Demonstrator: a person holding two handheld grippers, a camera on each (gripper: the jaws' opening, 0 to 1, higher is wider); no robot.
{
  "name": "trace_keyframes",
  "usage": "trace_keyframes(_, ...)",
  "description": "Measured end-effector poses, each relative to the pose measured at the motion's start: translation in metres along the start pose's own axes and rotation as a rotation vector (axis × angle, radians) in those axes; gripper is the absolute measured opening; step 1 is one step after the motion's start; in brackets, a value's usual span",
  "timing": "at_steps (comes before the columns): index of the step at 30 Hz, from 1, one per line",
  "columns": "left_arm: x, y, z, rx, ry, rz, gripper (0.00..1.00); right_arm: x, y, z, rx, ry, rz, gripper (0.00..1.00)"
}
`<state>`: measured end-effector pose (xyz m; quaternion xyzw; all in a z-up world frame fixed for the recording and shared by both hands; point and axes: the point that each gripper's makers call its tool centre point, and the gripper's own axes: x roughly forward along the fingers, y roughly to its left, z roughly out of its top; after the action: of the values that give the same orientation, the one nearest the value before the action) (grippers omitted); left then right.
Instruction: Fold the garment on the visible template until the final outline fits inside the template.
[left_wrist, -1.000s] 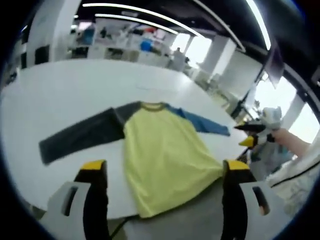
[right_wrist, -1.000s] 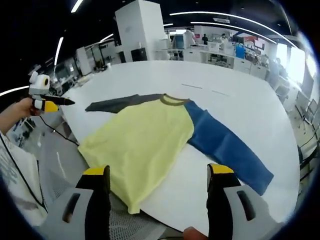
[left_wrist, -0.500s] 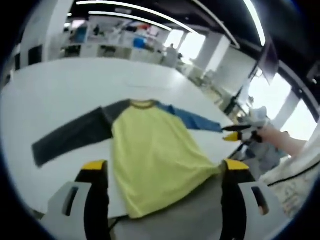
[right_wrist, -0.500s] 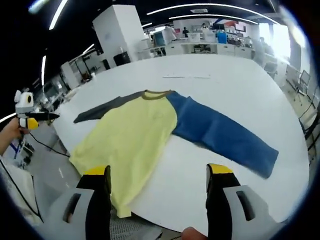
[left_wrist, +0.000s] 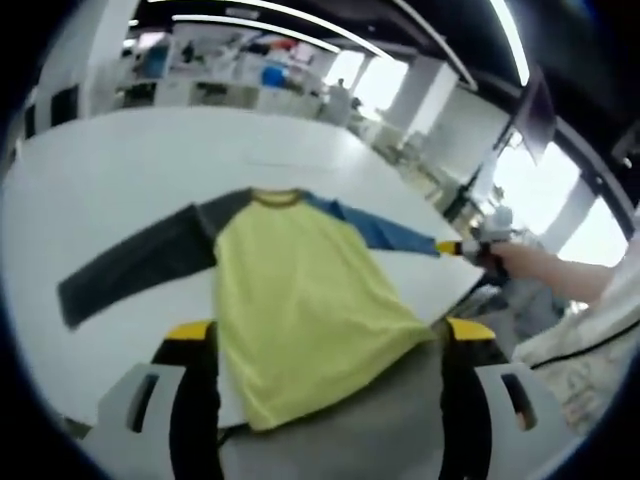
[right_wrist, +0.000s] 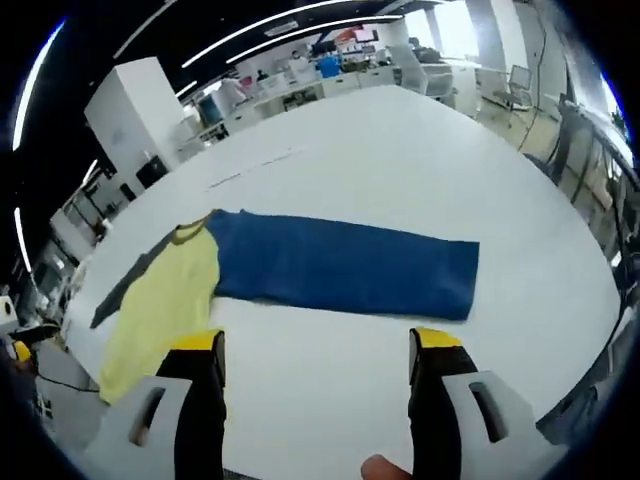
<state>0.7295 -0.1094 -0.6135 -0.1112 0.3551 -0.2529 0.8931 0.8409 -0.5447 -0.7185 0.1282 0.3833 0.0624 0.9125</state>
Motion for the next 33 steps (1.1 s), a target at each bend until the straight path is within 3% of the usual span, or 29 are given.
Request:
trace_keyframes(6,-0.001,-0.001,0.0,-0.007,0.002,0.0,0.88,0.002,-0.028,-0.001,0.01,0.009,-0.095,0.71)
trace_keyframes(11,-0.002,-0.003,0.0,-0.004,0.001,-0.003,0.88,0.011,-0.037,-0.001,0.015,0.021,-0.117,0.7)
trace_keyframes(17,-0.003,-0.004,-0.001,-0.006,0.009,0.0,0.88,0.018,-0.048,0.004,0.074,0.012,-0.141,0.66)
trace_keyframes(21,-0.005,-0.002,-0.003,-0.01,0.012,0.007,0.88,0.018,-0.058,0.007,0.161,-0.008,-0.158,0.62)
trace_keyframes(23,-0.006,-0.001,-0.005,-0.017,0.016,0.01,0.87,0.022,-0.071,0.008,0.174,-0.008,-0.17,0.6)
trace_keyframes(28,-0.004,0.0,-0.009,-0.021,0.03,0.01,0.87,0.032,-0.096,-0.001,0.258,0.016,-0.192,0.52)
trace_keyframes(33,-0.001,-0.003,-0.008,-0.015,0.037,0.001,0.87,0.039,-0.104,-0.006,0.293,0.017,-0.2,0.42)
